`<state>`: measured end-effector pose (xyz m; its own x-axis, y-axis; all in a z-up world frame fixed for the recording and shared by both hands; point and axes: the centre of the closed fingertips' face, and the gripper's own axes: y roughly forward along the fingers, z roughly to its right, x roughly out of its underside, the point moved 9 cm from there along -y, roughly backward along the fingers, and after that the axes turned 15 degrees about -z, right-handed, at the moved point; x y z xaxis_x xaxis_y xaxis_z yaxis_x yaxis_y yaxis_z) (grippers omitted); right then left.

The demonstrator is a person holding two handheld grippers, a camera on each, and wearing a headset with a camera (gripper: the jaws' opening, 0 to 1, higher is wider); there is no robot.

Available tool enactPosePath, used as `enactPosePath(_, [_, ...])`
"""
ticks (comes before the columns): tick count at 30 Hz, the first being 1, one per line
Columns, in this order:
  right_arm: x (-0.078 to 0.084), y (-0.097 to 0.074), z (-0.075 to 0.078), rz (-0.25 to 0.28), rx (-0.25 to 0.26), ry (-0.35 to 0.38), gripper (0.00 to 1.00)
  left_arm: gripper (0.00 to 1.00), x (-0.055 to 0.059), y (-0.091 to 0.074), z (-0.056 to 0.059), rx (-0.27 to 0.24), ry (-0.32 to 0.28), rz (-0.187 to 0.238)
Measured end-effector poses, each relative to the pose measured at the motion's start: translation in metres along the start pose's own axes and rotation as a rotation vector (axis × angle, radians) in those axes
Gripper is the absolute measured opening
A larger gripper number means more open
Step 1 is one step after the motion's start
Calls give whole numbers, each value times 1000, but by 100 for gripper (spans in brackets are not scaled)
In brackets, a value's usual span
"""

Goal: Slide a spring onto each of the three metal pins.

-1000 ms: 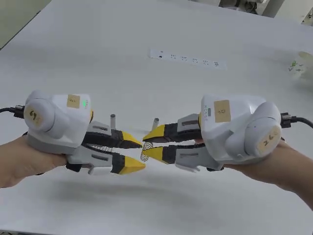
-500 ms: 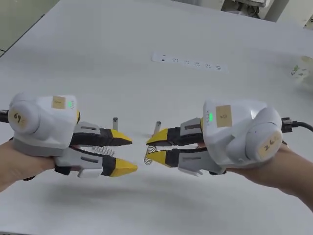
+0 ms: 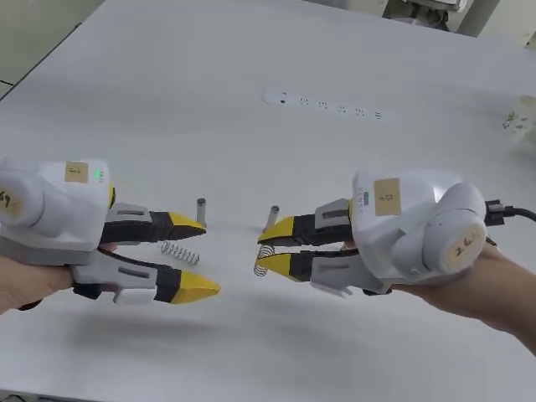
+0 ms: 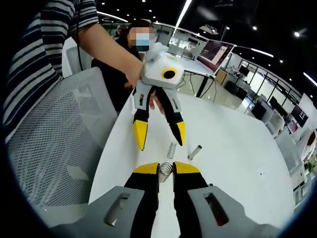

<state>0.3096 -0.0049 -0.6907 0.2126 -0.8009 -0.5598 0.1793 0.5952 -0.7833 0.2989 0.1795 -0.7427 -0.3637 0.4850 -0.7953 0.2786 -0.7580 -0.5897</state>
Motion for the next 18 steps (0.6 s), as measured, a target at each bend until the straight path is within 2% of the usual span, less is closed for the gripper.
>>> enactPosePath(10, [4, -1, 2, -4, 9, 13, 7, 56, 13, -17, -11, -62, -41, -1])
enactPosePath(18, [6, -3, 4, -7, 20, 19, 7, 65, 23, -23, -13, -74, -60, -11])
